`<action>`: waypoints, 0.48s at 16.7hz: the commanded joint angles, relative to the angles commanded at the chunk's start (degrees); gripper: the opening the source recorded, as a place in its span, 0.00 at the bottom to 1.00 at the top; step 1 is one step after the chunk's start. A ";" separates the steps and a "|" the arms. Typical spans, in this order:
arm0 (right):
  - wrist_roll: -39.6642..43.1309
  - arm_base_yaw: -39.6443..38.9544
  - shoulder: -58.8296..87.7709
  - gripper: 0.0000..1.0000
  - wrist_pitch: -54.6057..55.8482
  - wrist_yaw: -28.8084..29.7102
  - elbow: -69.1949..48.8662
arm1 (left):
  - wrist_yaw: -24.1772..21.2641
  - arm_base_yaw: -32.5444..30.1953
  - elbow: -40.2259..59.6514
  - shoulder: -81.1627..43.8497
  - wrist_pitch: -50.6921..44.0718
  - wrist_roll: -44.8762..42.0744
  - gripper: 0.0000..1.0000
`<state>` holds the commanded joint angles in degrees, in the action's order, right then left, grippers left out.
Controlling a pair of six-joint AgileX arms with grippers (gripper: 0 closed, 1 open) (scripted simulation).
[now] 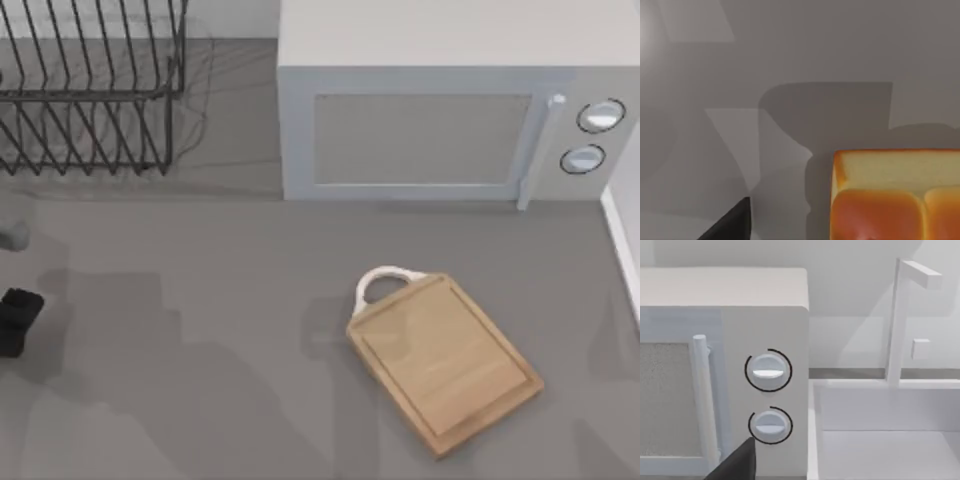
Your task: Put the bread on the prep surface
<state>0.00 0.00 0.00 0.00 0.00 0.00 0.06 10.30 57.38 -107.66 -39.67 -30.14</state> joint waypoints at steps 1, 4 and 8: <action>0.00 0.00 0.00 1.00 0.00 0.00 0.00 | 0.00 0.00 0.00 0.00 0.00 0.00 0.92; 0.00 0.00 0.00 1.00 0.00 0.00 0.00 | 0.00 0.00 0.00 0.00 0.00 0.00 0.70; 0.00 0.00 0.00 1.00 0.00 0.00 0.00 | 0.00 0.00 0.00 0.00 0.00 0.00 0.40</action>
<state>0.00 0.00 0.00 0.00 0.00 0.00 0.06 10.30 57.38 -107.66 -39.67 -30.14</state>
